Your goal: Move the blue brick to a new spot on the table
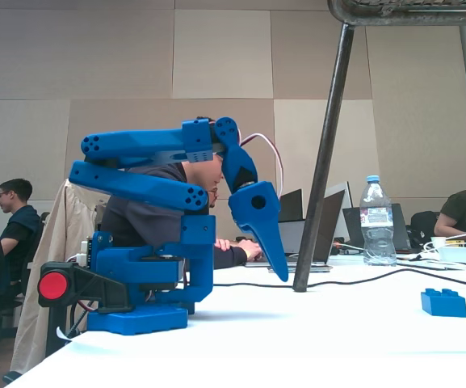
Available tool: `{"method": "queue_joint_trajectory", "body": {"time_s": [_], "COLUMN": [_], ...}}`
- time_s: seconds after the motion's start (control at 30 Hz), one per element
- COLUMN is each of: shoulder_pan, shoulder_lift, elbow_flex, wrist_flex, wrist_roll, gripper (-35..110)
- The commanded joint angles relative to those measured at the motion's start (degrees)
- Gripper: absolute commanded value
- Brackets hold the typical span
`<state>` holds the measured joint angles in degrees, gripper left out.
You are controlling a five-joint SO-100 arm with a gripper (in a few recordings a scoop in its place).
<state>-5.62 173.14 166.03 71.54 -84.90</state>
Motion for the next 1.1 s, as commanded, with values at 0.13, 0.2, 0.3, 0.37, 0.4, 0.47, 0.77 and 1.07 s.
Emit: {"method": "queue_joint_trajectory", "body": {"time_s": [0.13, 0.2, 0.3, 0.37, 0.4, 0.47, 0.77, 1.07], "shoulder_pan": [1.14, 1.76, 2.46, 3.25, 3.78, 4.83, 4.31, 4.31], "shoulder_lift": [16.44, 16.79, 18.11, 18.11, 18.11, 18.11, 18.11, 18.11], "elbow_flex": [11.43, 12.22, 14.15, 15.73, 16.61, 18.37, 18.46, 18.46], "wrist_flex": [2.64, 2.46, 1.85, 0.26, -0.53, -2.9, -2.11, -2.2], "wrist_roll": [-2.37, -2.9, -3.43, -3.34, -3.34, -2.2, -2.11, 13.36], "gripper": [0, 0, 0, 0, 0, 0, 9, 9]}}
